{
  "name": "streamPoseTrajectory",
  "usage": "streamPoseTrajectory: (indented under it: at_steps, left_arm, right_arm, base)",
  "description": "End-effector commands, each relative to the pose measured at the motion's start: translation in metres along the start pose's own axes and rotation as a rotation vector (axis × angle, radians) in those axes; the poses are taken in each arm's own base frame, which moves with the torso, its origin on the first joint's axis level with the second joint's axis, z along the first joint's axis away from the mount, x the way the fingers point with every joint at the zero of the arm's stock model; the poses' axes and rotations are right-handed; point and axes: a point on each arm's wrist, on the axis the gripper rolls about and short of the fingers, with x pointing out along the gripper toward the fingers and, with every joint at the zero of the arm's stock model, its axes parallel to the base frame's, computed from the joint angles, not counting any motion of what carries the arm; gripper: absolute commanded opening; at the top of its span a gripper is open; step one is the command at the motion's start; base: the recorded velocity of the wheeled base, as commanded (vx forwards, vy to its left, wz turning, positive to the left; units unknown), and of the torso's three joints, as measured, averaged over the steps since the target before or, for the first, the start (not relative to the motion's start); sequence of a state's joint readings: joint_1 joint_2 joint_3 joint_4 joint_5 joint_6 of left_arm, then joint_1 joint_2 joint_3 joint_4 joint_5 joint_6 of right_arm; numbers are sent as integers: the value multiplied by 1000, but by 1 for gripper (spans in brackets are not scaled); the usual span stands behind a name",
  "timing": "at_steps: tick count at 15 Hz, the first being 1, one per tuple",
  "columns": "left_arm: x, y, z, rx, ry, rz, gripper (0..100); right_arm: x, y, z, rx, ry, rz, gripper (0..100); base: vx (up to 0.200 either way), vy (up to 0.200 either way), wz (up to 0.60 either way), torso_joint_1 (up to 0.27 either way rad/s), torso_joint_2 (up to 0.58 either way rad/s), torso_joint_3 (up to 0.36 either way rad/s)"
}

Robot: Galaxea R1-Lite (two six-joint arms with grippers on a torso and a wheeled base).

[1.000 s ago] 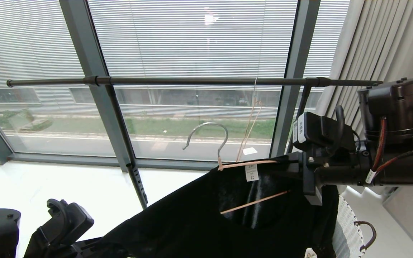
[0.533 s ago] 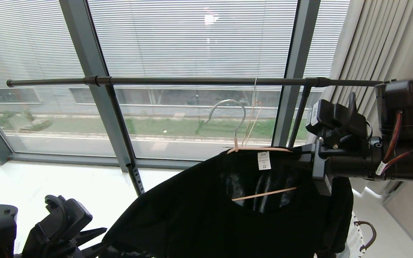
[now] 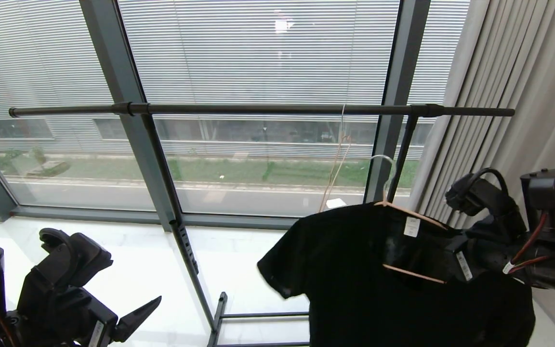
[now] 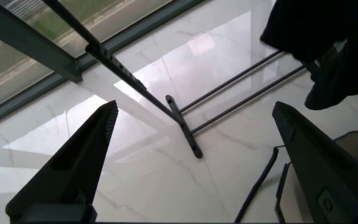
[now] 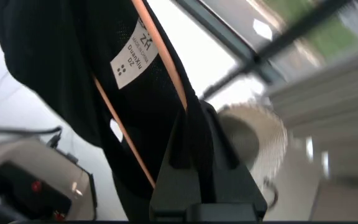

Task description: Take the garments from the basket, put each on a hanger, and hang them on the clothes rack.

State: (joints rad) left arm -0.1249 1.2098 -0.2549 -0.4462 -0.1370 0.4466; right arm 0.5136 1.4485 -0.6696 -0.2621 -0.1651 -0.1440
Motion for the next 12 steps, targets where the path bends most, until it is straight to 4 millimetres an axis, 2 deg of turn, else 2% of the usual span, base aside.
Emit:
streamPoseTrajectory:
  at_steps: [1,5,6,8,12]
  left_arm:
    - [-5,5,-1,-13,-12,33,100]
    - [-10,2,-4,-2,-21,37,100]
    - [-10,1,-5,-3,-16,35,100]
    - [-10,1,-5,-2,-17,35,100]
    - [-10,1,-5,-3,-16,35,100]
  right_arm:
    - [2,-10,-3,111,13,-129,0]
    - [10,-26,6,156,41,-259,0]
    - [9,-29,6,134,106,-296,0]
    - [7,-29,1,119,194,-329,0]
    - [4,-21,4,110,171,-298,0]
  base:
    - [0,0,0,0,0,0]
    - [0,0,0,0,0,0]
    - [0,0,0,0,0,0]
    - [0,0,0,0,0,0]
    - [0,0,0,0,0,0]
